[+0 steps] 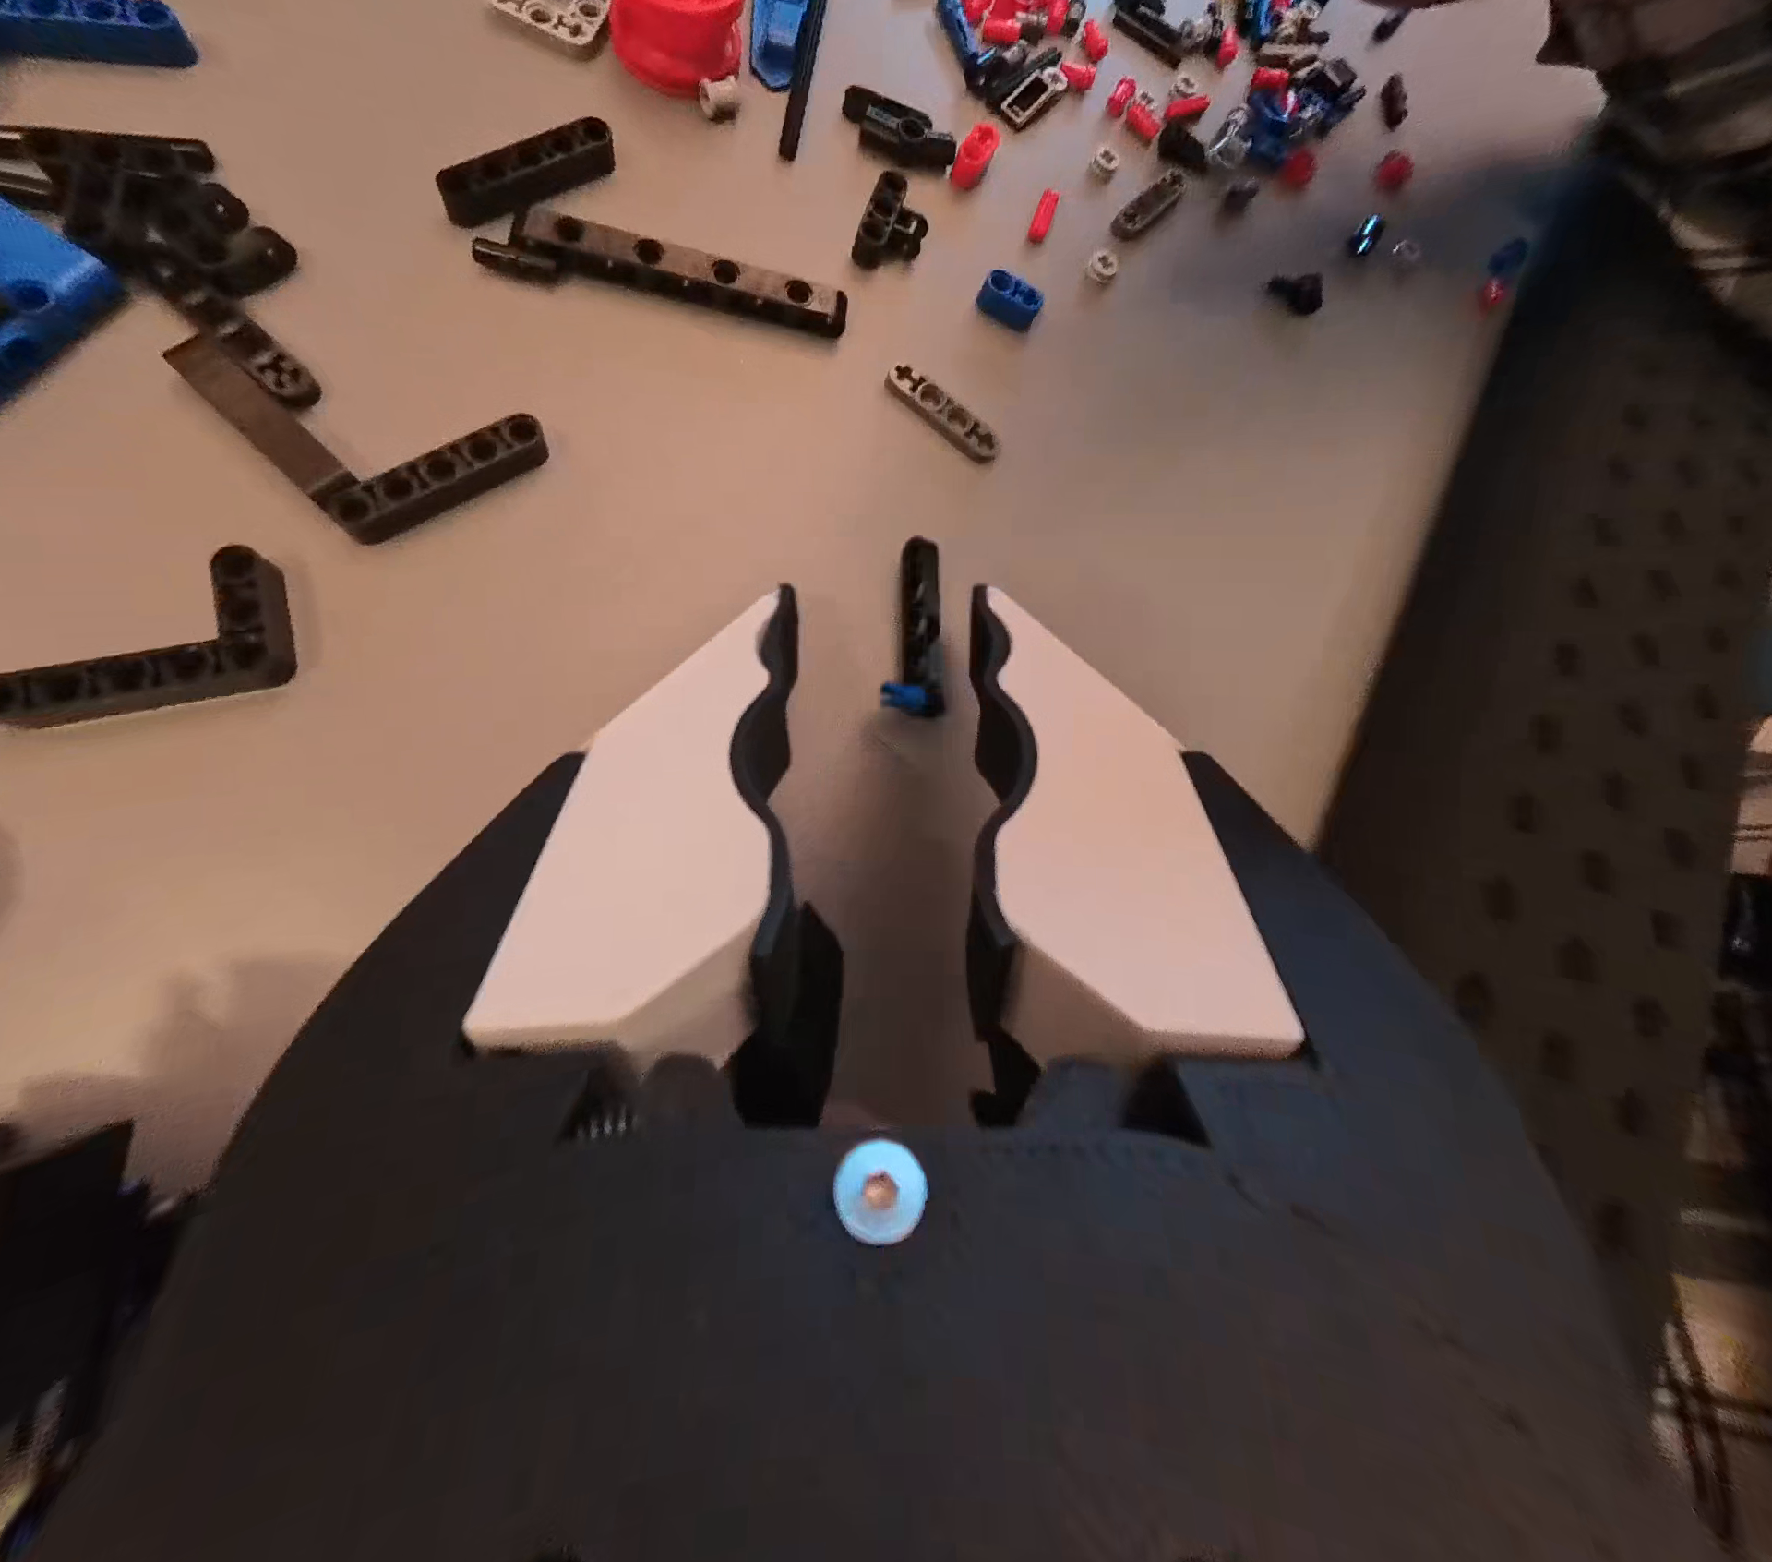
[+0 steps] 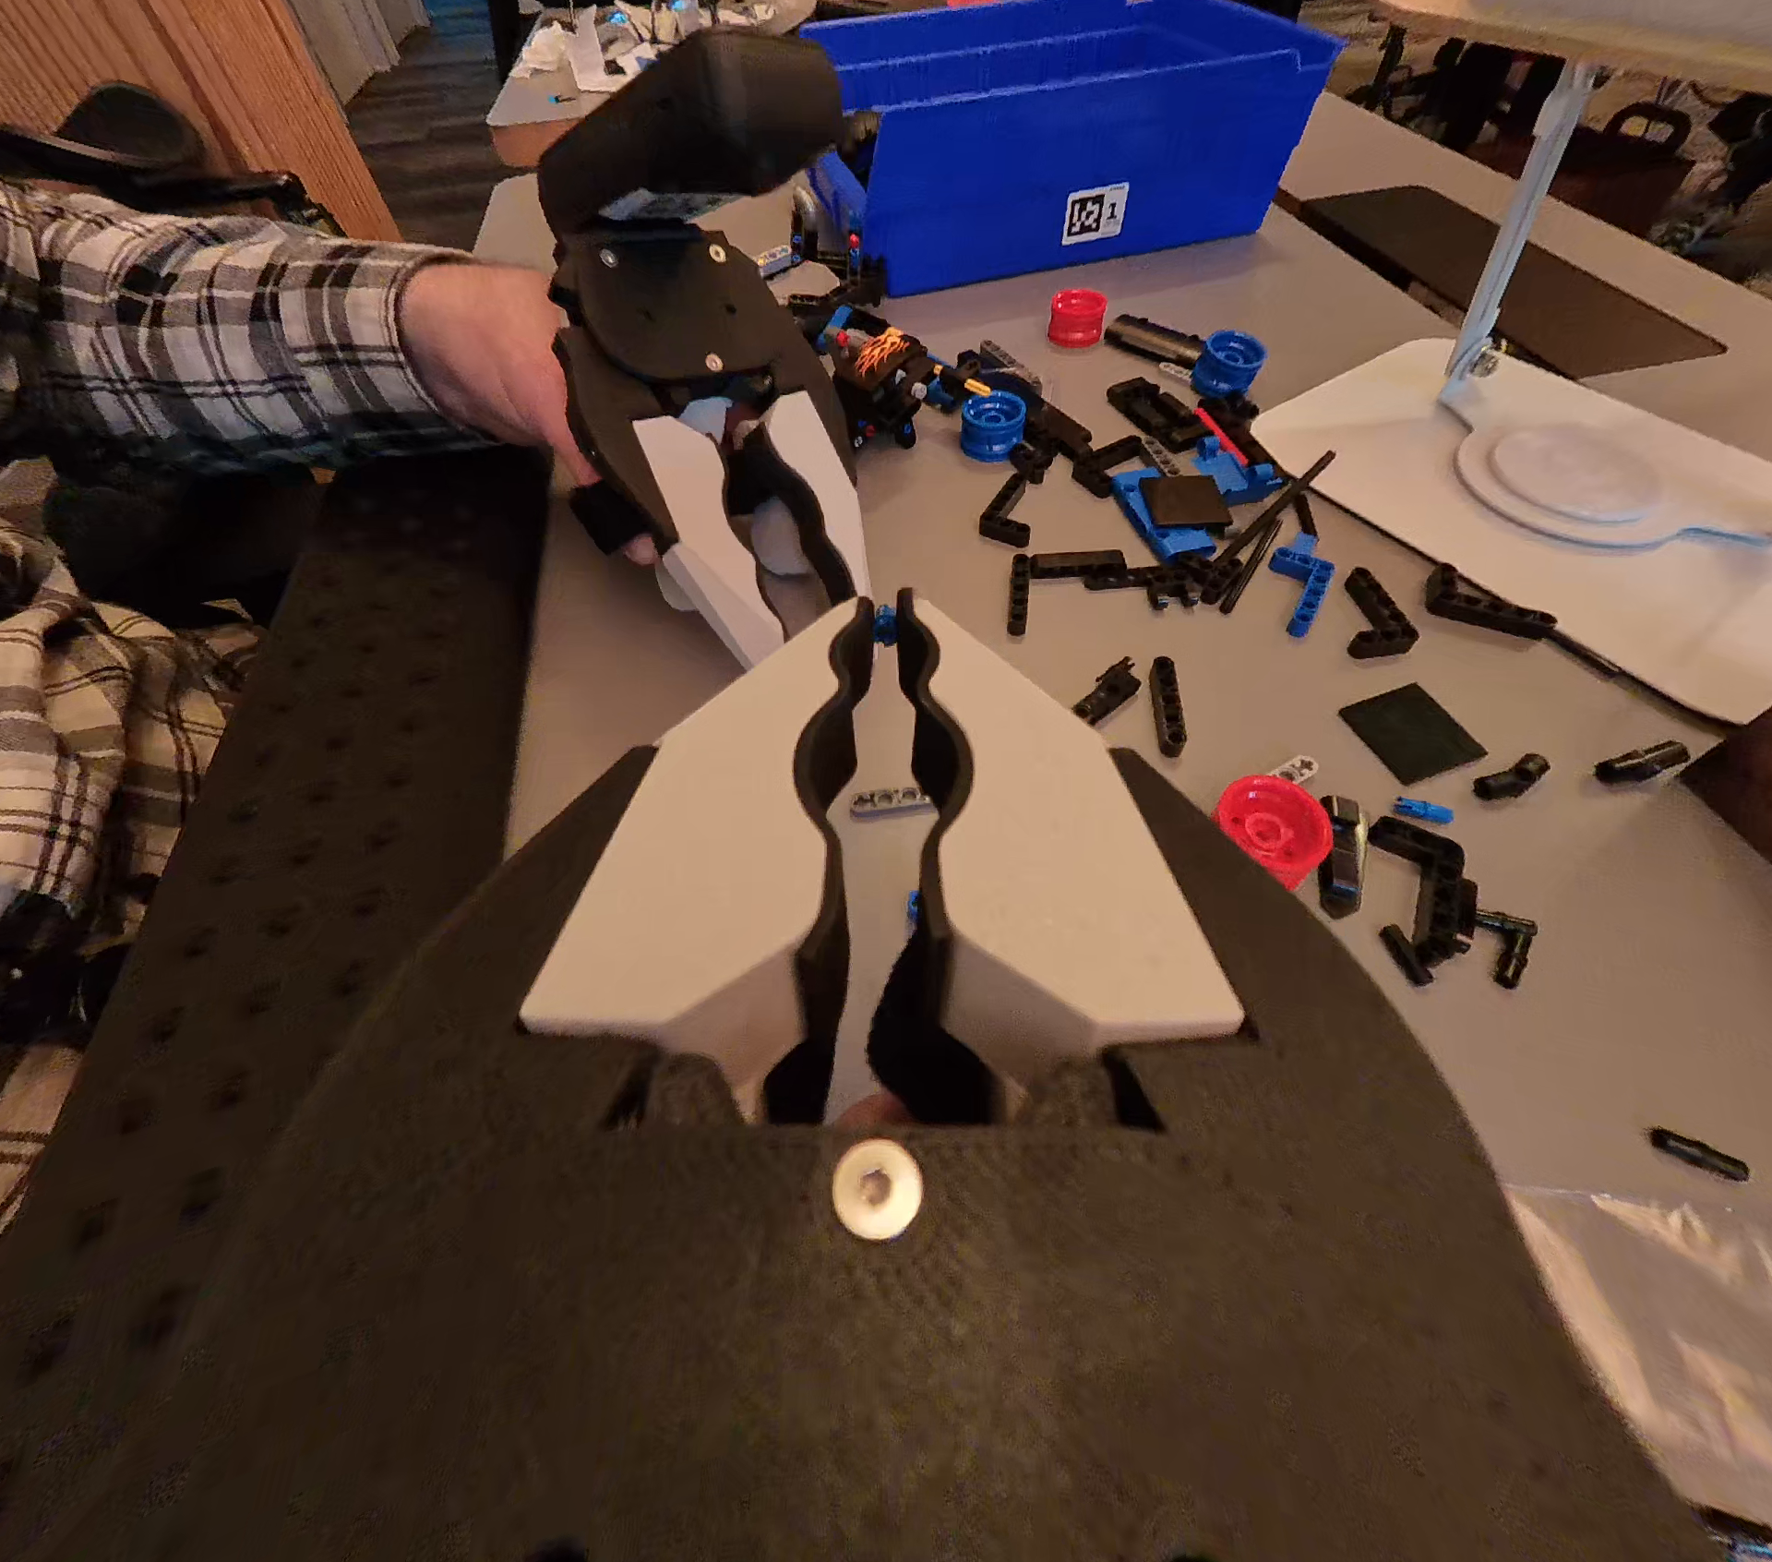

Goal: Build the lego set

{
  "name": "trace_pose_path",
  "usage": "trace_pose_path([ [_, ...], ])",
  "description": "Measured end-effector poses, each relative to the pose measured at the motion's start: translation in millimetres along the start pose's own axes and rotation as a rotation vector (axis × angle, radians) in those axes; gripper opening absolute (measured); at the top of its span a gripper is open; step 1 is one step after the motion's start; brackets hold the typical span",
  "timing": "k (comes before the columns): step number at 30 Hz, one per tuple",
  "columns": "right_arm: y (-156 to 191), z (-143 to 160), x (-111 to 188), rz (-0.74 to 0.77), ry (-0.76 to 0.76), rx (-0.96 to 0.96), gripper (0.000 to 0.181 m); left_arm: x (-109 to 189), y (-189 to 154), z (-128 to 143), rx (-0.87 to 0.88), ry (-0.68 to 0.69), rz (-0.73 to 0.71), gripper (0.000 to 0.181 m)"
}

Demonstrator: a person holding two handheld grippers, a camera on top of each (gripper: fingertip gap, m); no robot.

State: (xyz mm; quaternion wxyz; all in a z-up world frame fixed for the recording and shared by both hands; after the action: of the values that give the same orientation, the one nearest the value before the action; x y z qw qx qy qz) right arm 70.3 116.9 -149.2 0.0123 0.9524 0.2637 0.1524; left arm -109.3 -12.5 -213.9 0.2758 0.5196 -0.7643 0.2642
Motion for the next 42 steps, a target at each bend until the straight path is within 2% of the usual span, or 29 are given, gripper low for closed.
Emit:
trace_pose_path([
  [2, 0, 1, 0, 0.003, 0.008, 0.000, 0.001, 5, 1, 1, -0.129, 0.017, -0.081, 0.040],
  [4, 0, 1, 0, 0.001, 0.007, 0.000, 0.001, 13, -1, -1, -0.229, 0.008, -0.158, 0.039],
  [7, 0, 2, -1, 0.005, 0.015, 0.007, 0.001, 25, -21, -8, -0.396, -0.056, -0.160, 0.033],
  [9, 0, 2, -1, 0.007, 0.018, 0.009, 0.002, 24, -32, -5, -0.556, 0.004, -0.213, 0.026],
  [11, 1, 2, -2, 0.005, 0.019, 0.013, 0.001, 19, -33, 1, -0.625, 0.039, -0.262, 0.025],
  [18, 2, 5, -6, 0.000, 0.050, 0.025, 0.002, 11, -31, 6, -0.621, 0.035, -0.240, 0.023],
  [21, 2, 5, -7, -0.001, 0.053, 0.028, 0.002, 9, -29, 6, -0.644, 0.052, -0.258, 0.008],
  [25, 2, 5, -6, 0.003, 0.046, 0.031, 0.002, 8, -28, 5, -0.634, 0.045, -0.257, 0.006],
  [27, 2, 5, -6, 0.001, 0.045, 0.033, 0.002, 7, -29, 6, -0.627, 0.039, -0.258, 0.008],
  [30, 2, 5, -7, -0.003, 0.051, 0.036, 0.002, 11, -29, 5, -0.620, 0.021, -0.248, 0.032],
  [31, 2, 5, -7, -0.003, 0.052, 0.037, 0.002, 11, -29, 5, -0.624, 0.022, -0.248, 0.034],
  [34, 2, 6, -7, -0.002, 0.053, 0.040, 0.002, 11, -26, 3, -0.624, 0.025, -0.238, 0.035],
  [37, 2, 6, -7, 0.003, 0.057, 0.044, 0.002, 7, -27, 1, -0.641, 0.041, -0.202, 0.026],
  [42, 1, 7, -7, 0.002, 0.055, 0.049, 0.002, 9, -21, 1, -0.582, 0.073, -0.146, 0.030],
])
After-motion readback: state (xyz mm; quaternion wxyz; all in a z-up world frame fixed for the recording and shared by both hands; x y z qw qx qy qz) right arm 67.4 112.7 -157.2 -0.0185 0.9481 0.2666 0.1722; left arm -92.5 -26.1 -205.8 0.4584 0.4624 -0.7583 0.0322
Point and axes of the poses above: each gripper's, where its closed fingertips meet, x back along the fingers, z out of its underside, y = z × x across the jaws, the point moved 10 cm from there along x, back along the fingers, and after that the axes turned 11 degrees about -z, right-handed, at the moved point
